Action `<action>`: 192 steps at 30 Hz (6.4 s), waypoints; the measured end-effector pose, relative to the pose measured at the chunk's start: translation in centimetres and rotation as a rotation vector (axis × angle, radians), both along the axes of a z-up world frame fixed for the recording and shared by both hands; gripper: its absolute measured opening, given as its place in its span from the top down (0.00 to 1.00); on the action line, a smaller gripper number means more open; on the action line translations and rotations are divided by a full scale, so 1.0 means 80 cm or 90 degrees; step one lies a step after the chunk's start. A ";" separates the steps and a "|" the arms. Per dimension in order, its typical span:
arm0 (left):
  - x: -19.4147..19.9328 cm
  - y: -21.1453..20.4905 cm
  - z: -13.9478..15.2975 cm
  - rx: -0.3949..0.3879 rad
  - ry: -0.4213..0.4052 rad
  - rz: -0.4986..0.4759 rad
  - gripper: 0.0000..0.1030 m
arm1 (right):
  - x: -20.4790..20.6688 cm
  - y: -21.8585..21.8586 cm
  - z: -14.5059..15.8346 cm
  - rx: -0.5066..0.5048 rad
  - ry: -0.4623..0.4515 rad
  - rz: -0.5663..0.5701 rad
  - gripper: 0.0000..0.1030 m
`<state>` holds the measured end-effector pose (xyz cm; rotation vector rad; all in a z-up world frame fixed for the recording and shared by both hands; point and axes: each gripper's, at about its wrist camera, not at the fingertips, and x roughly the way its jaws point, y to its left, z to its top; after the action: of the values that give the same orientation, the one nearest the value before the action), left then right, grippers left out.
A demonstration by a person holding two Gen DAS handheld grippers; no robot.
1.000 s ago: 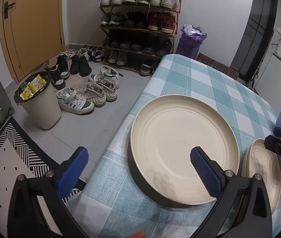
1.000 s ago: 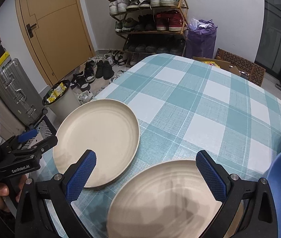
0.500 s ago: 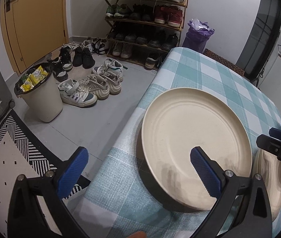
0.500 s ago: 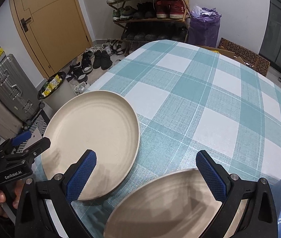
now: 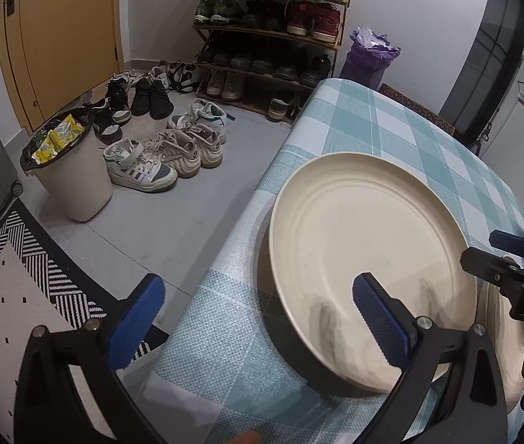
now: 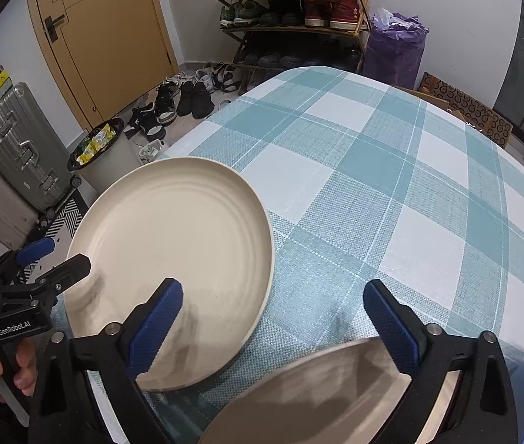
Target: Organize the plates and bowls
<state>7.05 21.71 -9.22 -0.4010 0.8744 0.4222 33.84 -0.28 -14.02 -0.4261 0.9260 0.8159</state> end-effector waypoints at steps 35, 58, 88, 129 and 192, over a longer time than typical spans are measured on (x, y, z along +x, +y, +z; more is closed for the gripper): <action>-0.008 -0.006 0.002 -0.027 -0.011 -0.041 0.77 | -0.008 0.010 -0.011 -0.011 0.012 0.039 0.54; -0.008 -0.014 0.006 -0.009 -0.013 -0.047 0.89 | -0.017 0.004 -0.012 -0.030 -0.026 0.038 0.88; -0.015 -0.055 0.054 0.035 -0.060 -0.084 0.89 | -0.037 -0.044 0.042 0.003 -0.076 0.003 0.88; -0.016 -0.153 0.074 0.049 -0.075 -0.191 0.88 | -0.066 -0.177 0.072 0.021 -0.096 -0.102 0.88; 0.014 -0.239 0.041 0.085 -0.030 -0.310 0.88 | -0.089 -0.279 0.036 -0.004 -0.093 -0.217 0.88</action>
<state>8.19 2.59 -5.97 -0.0669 0.8605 0.0199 26.72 -22.61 -11.10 -0.3171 0.8349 0.4656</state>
